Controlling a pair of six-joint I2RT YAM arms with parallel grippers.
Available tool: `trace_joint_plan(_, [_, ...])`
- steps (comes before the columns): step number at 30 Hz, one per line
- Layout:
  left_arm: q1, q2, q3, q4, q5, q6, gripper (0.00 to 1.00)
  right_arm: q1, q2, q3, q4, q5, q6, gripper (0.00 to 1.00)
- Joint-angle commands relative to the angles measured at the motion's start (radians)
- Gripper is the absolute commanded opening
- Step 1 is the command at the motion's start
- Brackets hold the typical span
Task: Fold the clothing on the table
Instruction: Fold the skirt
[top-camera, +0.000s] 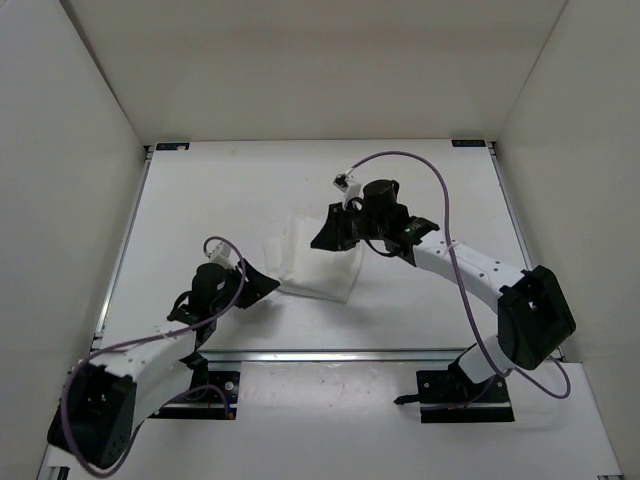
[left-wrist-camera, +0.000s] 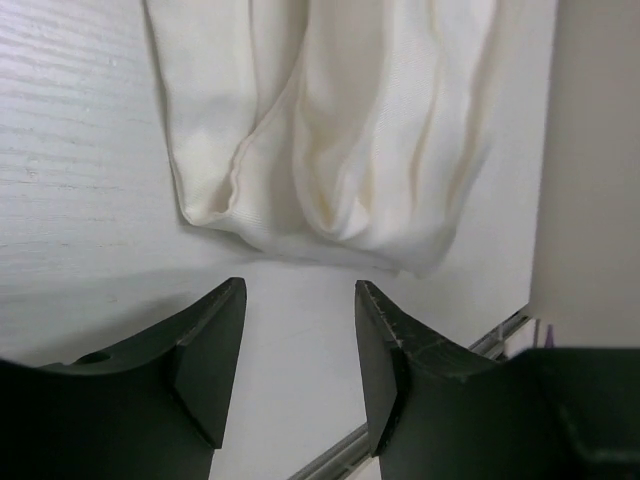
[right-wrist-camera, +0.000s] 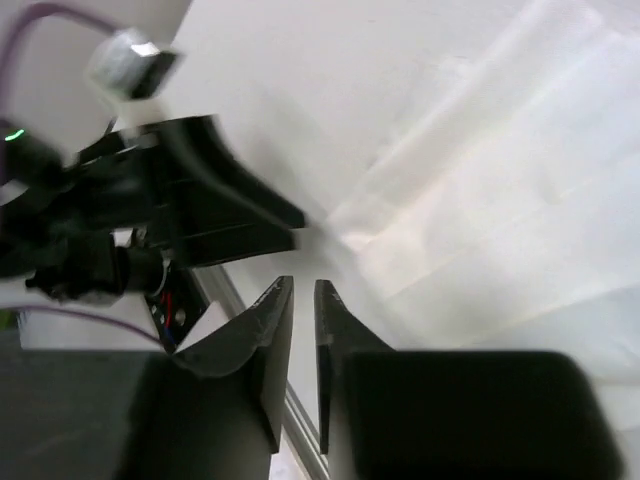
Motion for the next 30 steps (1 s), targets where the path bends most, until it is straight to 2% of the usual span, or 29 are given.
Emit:
trace_joint_plan(1, [0.032, -0.173, -0.008, -0.13, -0.048, -0.028, 0.59, -0.028, 0.05, -0.01, 0.045, 0.004, 0.002, 0.09])
trace_joint_plan(3, [0.079, -0.277, 0.007, -0.211, -0.051, -0.009, 0.59, -0.019, 0.096, 0.008, 0.062, 0.01, 0.0, 0.0])
trace_joint_plan(7, [0.124, -0.362, 0.084, -0.366, -0.054, 0.045, 0.6, 0.026, 0.26, 0.123, 0.053, 0.029, -0.019, 0.0])
trace_joint_plan(11, [0.127, -0.394, 0.131, -0.423, -0.067, 0.068, 0.61, 0.08, 0.435, 0.206, -0.013, 0.029, -0.024, 0.0])
trace_joint_plan(14, [0.13, -0.417, 0.158, -0.449, -0.074, 0.071, 0.62, 0.139, 0.504, 0.26, -0.089, 0.082, -0.033, 0.0])
trace_joint_plan(19, [0.142, -0.416, 0.179, -0.465, -0.073, 0.084, 0.62, 0.153, 0.561, 0.281, -0.184, 0.15, -0.055, 0.0])
trace_joint_plan(22, [0.135, -0.405, 0.176, -0.457, -0.068, 0.088, 0.64, 0.176, 0.595, 0.33, -0.31, 0.32, -0.118, 0.0])
trace_joint_plan(24, [0.136, -0.394, 0.173, -0.446, -0.042, 0.093, 0.65, 0.179, 0.613, 0.354, -0.356, 0.366, -0.154, 0.0])
trace_joint_plan(28, [0.139, -0.345, 0.213, -0.462, 0.004, 0.146, 0.68, 0.172, 0.526, 0.337, -0.315, 0.308, -0.243, 0.0])
trace_joint_plan(30, [0.15, -0.321, 0.263, -0.501, 0.015, 0.182, 0.78, 0.17, 0.437, 0.331, -0.298, 0.256, -0.289, 0.0])
